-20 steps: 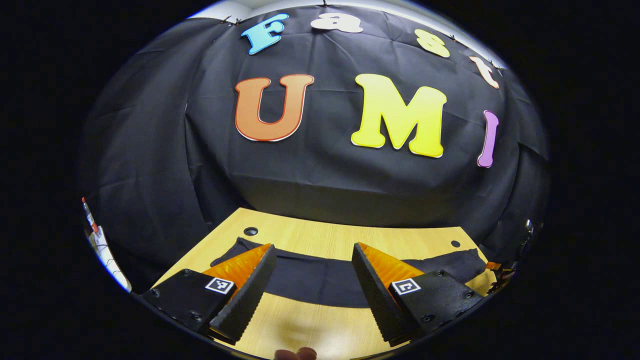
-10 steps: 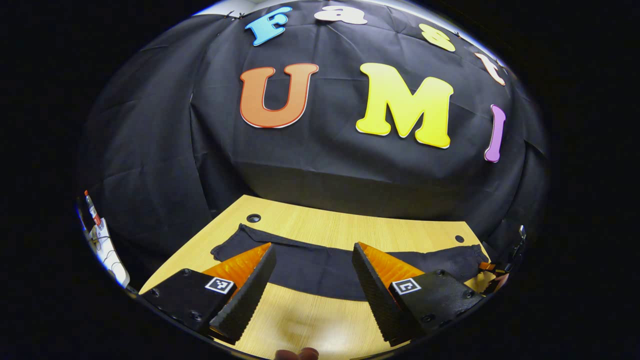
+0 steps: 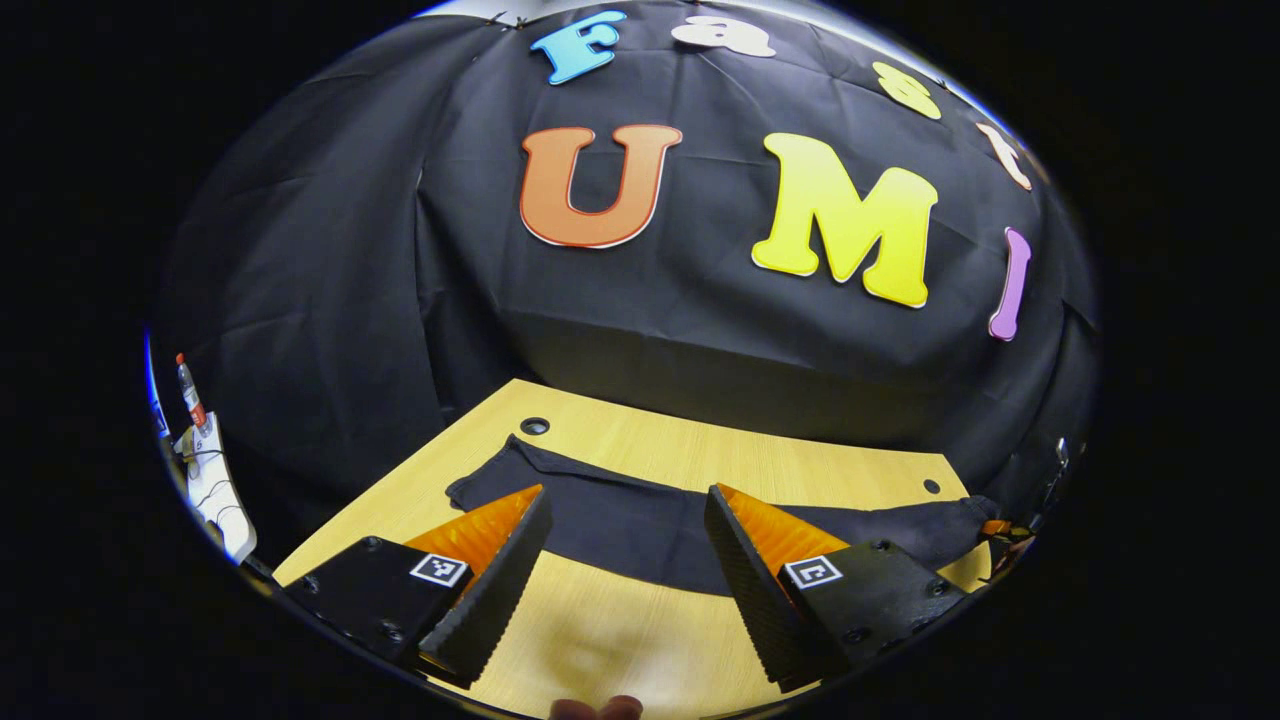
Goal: Grasp the waist and the cuffs of the jeans and fold them to make the two legs overlap; first hold the waist and fold one-third of the jeans toward the cuffs, then hold the cuffs and fold the remaining one-third in the same direction to finish folding.
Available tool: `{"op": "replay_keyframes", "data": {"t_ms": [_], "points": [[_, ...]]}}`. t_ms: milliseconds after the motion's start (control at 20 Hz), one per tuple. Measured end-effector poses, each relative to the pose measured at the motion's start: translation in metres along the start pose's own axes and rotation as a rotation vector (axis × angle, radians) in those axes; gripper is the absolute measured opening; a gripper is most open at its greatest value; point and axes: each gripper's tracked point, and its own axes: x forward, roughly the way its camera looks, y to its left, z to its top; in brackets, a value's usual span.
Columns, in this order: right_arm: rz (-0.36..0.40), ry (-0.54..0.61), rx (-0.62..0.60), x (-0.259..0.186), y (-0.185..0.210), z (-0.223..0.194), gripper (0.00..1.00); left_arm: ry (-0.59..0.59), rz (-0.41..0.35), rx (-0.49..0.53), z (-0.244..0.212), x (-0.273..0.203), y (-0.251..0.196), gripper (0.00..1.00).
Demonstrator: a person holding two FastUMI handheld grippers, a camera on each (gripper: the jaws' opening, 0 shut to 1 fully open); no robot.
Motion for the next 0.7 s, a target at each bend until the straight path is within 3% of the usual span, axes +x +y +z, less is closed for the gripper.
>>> {"op": "replay_keyframes", "data": {"t_ms": [300, 500, 700], "points": [[0.028, -0.119, -0.138, -0.075, 0.067, 0.040, 0.03, -0.005, 0.009, -0.104, -0.007, -0.001, 0.035, 0.99], [0.109, -0.193, -0.222, -0.135, 0.167, 0.058, 0.03, -0.038, 0.001, -0.107, -0.003, 0.003, 0.058, 0.99], [0.195, -0.227, -0.288, -0.178, 0.259, 0.050, 0.00, -0.059, -0.036, -0.115, -0.001, 0.007, 0.074, 0.99]]}}
